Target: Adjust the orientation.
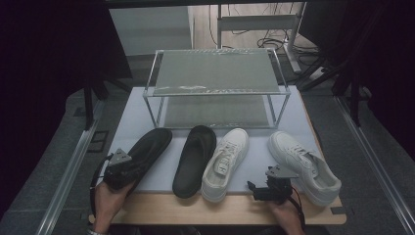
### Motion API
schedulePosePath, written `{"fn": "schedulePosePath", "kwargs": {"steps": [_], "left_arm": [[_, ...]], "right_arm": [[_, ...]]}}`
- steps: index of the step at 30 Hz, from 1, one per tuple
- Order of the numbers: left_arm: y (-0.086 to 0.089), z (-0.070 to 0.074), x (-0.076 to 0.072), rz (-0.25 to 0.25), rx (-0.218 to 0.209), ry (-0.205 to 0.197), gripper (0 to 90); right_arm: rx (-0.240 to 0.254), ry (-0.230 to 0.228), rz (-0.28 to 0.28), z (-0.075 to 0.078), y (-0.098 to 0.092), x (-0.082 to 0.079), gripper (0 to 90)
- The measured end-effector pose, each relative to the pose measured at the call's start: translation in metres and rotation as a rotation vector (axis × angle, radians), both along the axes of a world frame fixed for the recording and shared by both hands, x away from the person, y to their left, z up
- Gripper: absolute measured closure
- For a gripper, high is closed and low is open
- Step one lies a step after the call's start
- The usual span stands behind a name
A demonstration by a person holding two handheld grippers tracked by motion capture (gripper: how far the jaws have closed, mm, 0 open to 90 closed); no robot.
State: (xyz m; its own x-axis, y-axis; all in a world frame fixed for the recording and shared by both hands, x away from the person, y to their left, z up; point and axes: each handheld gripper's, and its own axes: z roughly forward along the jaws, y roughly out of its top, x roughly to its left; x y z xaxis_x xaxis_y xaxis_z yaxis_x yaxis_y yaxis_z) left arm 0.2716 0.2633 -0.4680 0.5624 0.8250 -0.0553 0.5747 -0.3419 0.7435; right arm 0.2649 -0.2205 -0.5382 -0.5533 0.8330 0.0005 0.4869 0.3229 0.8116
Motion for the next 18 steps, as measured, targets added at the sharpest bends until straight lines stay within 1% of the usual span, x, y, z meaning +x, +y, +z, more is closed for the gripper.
{"fn": "schedulePosePath", "kwargs": {"steps": [3,6,8,15,18], "left_arm": [[-0.006,0.000,0.004,-0.003,-0.003,-0.001,83.4],[-0.012,-0.001,0.010,0.006,-0.008,-0.003,83.4],[-0.019,-0.002,0.016,0.021,-0.009,-0.004,83.5],[-0.030,-0.003,0.028,0.047,-0.025,-0.005,83.4],[-0.037,-0.005,0.035,0.063,-0.021,-0.019,83.4]], "right_arm": [[0.000,0.000,0.000,0.000,0.000,0.000,2.5],[0.000,0.000,0.000,0.000,0.000,0.000,2.5],[0.000,0.000,0.000,0.000,0.000,0.000,2.5],[0.001,0.000,0.000,0.000,0.000,0.000,2.6],[0.003,0.000,0.001,0.000,0.000,0.000,2.6]]}}
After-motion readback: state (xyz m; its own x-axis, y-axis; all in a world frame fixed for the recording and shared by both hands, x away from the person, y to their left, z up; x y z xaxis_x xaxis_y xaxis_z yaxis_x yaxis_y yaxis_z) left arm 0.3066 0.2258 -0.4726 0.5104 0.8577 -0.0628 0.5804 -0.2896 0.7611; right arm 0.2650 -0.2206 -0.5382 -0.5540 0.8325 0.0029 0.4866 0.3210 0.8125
